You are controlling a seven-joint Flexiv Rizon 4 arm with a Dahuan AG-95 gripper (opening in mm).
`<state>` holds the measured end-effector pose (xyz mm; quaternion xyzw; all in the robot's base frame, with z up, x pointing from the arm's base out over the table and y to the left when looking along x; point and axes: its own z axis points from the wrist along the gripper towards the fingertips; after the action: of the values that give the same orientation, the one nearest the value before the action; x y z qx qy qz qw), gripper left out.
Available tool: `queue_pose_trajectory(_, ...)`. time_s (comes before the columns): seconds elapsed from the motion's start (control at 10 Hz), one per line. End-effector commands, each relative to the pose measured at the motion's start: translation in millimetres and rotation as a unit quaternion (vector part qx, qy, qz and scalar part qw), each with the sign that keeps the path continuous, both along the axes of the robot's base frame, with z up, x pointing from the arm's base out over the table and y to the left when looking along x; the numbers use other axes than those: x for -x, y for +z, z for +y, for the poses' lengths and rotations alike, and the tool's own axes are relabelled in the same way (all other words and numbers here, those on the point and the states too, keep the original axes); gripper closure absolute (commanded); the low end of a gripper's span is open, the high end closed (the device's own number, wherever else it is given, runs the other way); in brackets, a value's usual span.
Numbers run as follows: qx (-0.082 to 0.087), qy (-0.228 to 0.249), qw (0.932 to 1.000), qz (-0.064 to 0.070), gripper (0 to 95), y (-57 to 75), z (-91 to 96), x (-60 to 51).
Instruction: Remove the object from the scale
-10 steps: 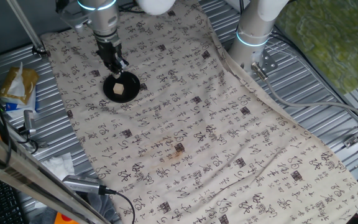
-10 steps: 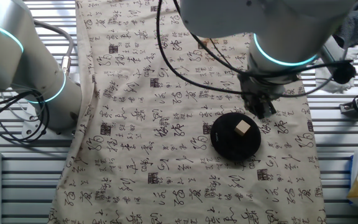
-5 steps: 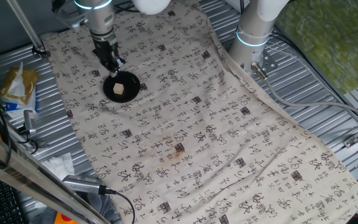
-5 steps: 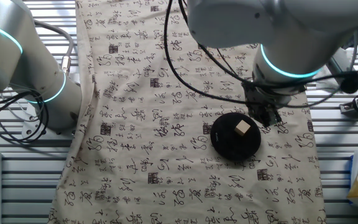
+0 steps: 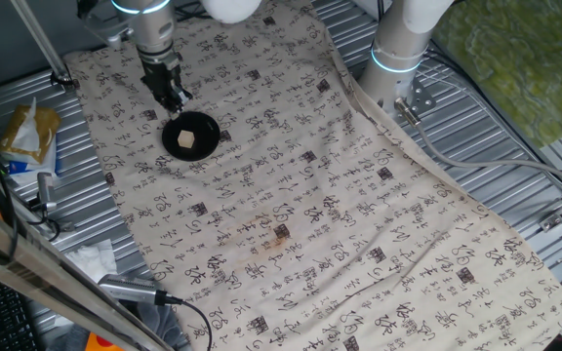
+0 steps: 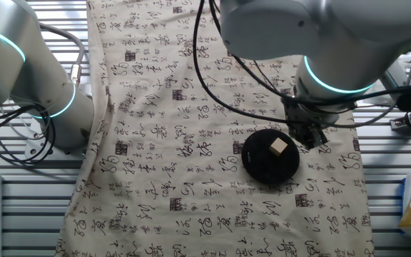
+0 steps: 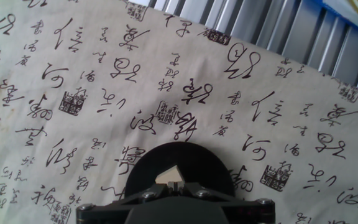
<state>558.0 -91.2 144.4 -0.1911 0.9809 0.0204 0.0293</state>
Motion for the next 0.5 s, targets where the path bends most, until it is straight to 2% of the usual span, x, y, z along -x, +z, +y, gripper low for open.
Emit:
queue_pose_trajectory(0.1, 0.000, 0.000, 1.0000, 0.000, 95.0, 0.5, -0.1, -2.2)
queue_pose_trajectory(0.2, 0.001, 0.001, 1.0000, 0.000, 95.0, 0.4, -0.1, -2.7)
queue_pose_trajectory(0.3, 0.001, 0.004, 1.0000, 0.000, 76.0, -0.6, -0.3, -2.9)
queue_pose_trajectory(0.5, 0.001, 0.007, 1.0000, -0.002, 76.0, -3.0, -0.7, -3.4)
